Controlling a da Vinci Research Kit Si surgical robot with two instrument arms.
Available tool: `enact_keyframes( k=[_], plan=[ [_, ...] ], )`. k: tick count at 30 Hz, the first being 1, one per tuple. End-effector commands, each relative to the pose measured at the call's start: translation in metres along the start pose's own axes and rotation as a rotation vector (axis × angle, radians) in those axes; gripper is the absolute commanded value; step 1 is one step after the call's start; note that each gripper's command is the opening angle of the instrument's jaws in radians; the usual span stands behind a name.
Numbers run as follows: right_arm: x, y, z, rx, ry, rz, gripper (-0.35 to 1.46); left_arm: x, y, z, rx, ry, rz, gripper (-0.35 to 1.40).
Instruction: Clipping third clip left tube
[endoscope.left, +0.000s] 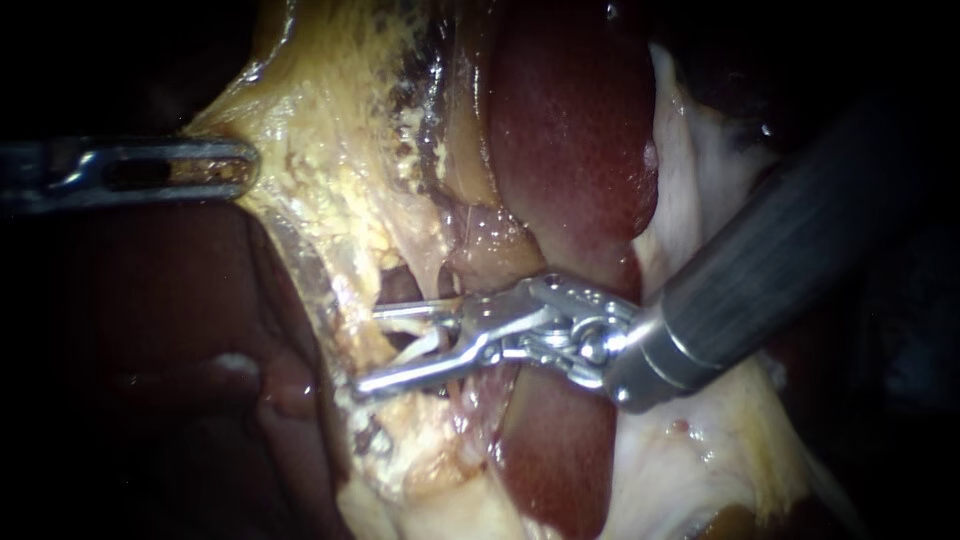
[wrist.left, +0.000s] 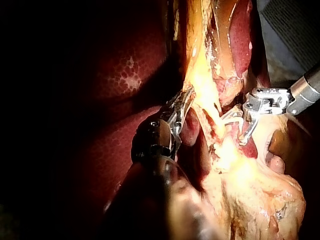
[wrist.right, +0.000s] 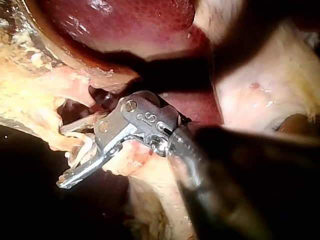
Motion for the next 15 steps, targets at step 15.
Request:
enact_keyframes(
  k=[15],
  plan=[
    [0.001,0.0003,0.0047,0.1,0.067,0.035,0.6,0.0001,0.0,0.0003,0.0,-0.001,0.0,-0.35]
  ],
)
